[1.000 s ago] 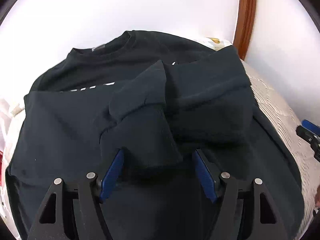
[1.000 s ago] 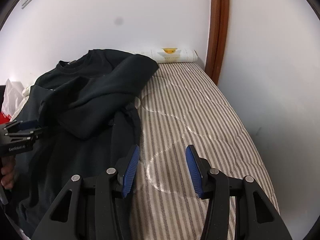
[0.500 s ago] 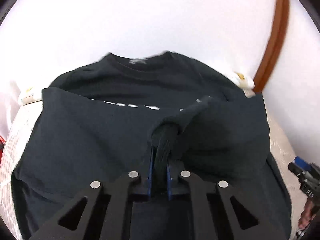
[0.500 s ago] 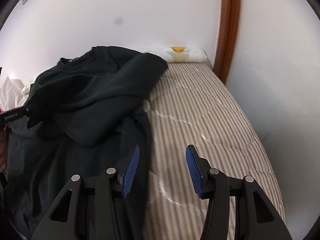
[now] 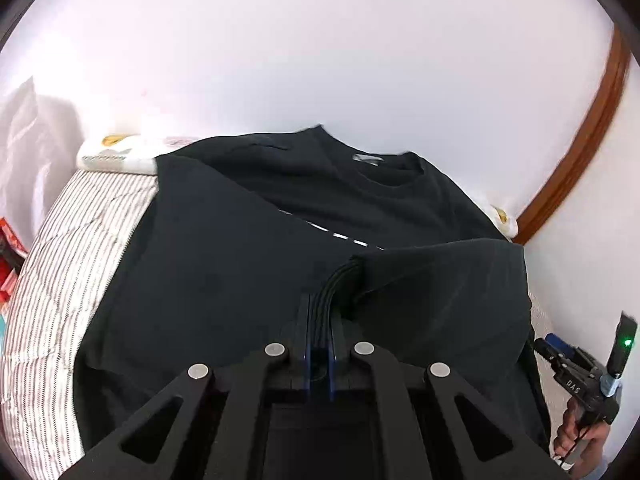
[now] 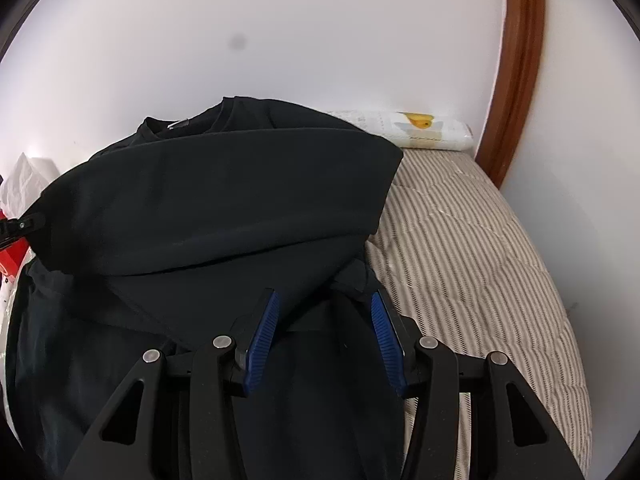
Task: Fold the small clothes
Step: 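Grasp the sweatshirt side edge with the left gripper, then fold the held side edge over the sleeves with the left gripper, release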
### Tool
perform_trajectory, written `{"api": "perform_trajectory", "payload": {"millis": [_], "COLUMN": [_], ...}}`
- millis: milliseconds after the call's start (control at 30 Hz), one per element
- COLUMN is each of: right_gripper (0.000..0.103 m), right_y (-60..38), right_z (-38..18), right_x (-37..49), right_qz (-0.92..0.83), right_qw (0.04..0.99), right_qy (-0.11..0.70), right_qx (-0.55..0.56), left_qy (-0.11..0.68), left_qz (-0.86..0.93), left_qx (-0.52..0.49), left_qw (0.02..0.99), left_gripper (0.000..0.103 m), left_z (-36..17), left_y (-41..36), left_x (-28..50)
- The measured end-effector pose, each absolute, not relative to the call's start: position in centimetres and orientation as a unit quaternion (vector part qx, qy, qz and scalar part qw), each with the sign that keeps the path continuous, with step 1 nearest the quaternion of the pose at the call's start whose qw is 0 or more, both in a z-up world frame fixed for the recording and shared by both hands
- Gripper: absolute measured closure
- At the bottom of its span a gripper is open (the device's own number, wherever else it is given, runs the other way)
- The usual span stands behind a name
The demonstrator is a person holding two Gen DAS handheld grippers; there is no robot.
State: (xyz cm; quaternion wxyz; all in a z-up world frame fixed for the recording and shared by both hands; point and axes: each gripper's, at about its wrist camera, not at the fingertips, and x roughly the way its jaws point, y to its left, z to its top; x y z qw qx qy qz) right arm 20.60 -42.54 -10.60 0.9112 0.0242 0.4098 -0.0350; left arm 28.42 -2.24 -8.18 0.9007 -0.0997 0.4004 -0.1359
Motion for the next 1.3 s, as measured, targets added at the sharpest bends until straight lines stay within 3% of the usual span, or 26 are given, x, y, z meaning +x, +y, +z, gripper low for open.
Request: {"api": "perform_trajectory", "payload": {"millis": [500, 967, 1067, 1133, 1300], "right_gripper": [0.055, 0.055, 0.055, 0.055, 0.055], "right_y": [-41.2, -40.6, -40.4, -40.3, -39.8], "right_z": [-11.6, -13.2, -13.2, -13.1, -12.7], "right_x": [24.7, 25.7, 25.5, 25.2, 24.2], "right_qz": [-0.043, -0.06, -0.064, -0.066, -0.072], "right_qw": [0.91, 0.903, 0.904, 0.904, 0.907], "right_qy": [0.412, 0.425, 0.423, 0.422, 0.414], "right_qx": [0.022, -0.007, -0.012, -0.015, -0.027], "left_qy": [0.42, 0.438, 0.441, 0.442, 0.446], "left_qz": [-0.056, -0.033, -0.025, -0.017, -0.008], "left_qx": [-0.139, -0.127, -0.115, -0.107, -0.099], "left_qw": [0.895, 0.89, 0.89, 0.89, 0.89], "left_gripper": [0.097, 0.091, 0.082, 0.07, 0.067], "left_z": [-9.9, -11.4, -11.5, -11.6, -11.8], "left_y": [6.5, 6.9, 6.8, 6.8, 7.2], "left_x": [29.2, 29.7, 29.4, 29.1, 28.2]}}
